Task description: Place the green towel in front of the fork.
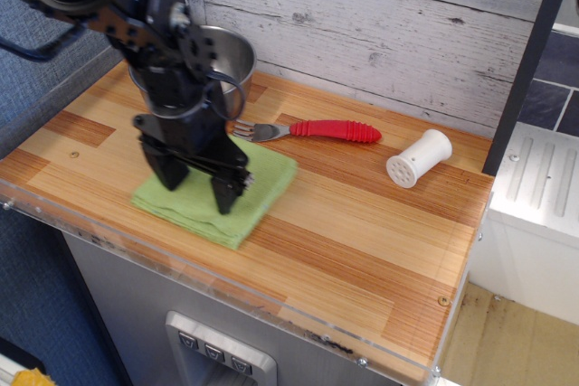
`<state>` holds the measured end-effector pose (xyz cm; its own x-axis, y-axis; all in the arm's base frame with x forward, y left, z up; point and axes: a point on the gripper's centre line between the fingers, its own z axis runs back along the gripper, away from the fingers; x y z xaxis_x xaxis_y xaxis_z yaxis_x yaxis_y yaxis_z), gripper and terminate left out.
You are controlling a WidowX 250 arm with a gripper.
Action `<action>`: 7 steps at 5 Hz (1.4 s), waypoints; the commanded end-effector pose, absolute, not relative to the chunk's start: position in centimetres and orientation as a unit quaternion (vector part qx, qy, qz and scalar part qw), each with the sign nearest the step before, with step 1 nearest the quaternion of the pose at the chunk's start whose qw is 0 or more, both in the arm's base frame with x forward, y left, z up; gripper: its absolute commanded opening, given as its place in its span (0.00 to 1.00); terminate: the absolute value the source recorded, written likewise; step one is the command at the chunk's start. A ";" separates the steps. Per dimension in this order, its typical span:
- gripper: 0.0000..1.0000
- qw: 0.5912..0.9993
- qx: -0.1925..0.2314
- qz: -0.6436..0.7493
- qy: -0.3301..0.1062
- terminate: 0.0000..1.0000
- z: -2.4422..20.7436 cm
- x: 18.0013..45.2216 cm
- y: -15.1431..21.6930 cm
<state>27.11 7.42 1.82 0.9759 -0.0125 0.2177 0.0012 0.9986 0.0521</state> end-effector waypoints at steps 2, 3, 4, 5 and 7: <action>1.00 0.992 0.037 -0.003 -0.124 0.00 3.0 27.5 8.3; 1.00 0.987 0.035 -0.007 -0.157 0.00 4.6 27.4 7.7; 1.00 0.977 0.042 -0.010 -0.209 0.00 7.9 27.5 7.2; 1.00 0.970 0.057 -0.010 -0.237 0.00 10.3 27.2 6.8; 1.00 0.959 0.060 -0.001 -0.277 0.00 12.1 26.5 6.2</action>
